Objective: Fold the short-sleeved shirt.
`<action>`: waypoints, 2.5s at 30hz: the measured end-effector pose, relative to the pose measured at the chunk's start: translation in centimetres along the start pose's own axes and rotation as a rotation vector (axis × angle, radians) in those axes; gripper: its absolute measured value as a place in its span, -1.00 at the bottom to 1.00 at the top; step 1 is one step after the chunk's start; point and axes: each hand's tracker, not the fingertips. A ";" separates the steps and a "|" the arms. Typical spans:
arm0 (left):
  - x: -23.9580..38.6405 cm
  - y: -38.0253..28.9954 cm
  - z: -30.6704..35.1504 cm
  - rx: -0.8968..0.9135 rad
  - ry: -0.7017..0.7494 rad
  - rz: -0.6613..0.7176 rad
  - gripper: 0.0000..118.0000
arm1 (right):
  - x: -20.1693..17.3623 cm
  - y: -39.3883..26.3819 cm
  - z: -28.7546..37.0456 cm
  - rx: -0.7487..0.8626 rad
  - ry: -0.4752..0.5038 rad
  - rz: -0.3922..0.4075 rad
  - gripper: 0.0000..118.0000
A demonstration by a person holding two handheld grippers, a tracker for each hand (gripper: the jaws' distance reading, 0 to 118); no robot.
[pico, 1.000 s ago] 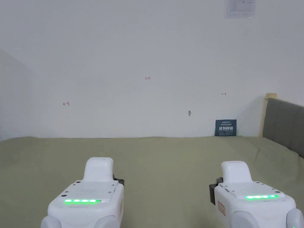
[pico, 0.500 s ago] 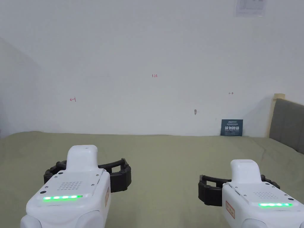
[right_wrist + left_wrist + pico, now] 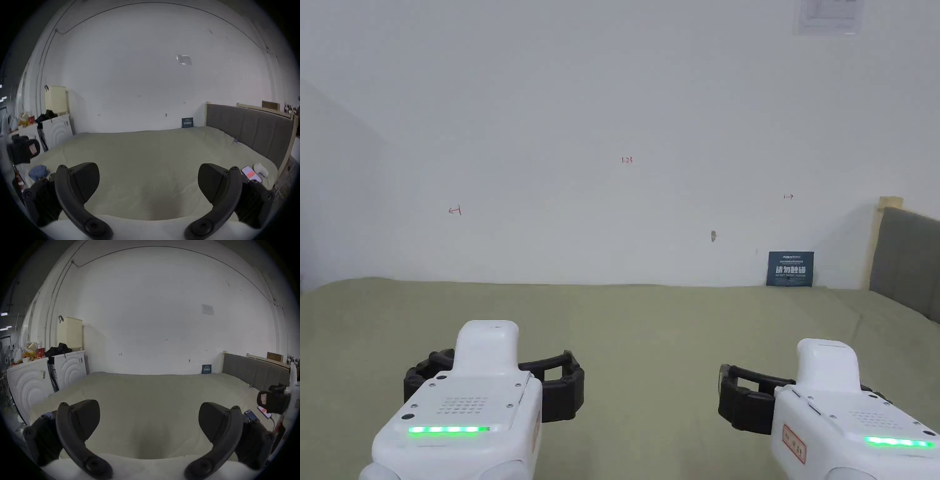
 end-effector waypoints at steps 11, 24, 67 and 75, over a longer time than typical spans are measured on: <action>-0.7 -0.1 -0.3 -0.011 -0.015 0.043 1.00 | -1.4 0.1 -0.3 -0.009 -0.072 0.105 1.00; -0.9 0.1 -1.3 -0.030 -0.002 0.056 1.00 | -1.9 -0.2 -0.7 0.000 -0.081 0.148 1.00; -1.5 -0.4 -2.6 -0.081 0.002 0.054 1.00 | 0.1 0.4 -2.2 -0.099 -0.096 0.002 1.00; -1.6 -0.1 -2.8 -0.073 -0.009 0.049 1.00 | -0.2 0.5 -2.7 -0.122 -0.076 0.029 1.00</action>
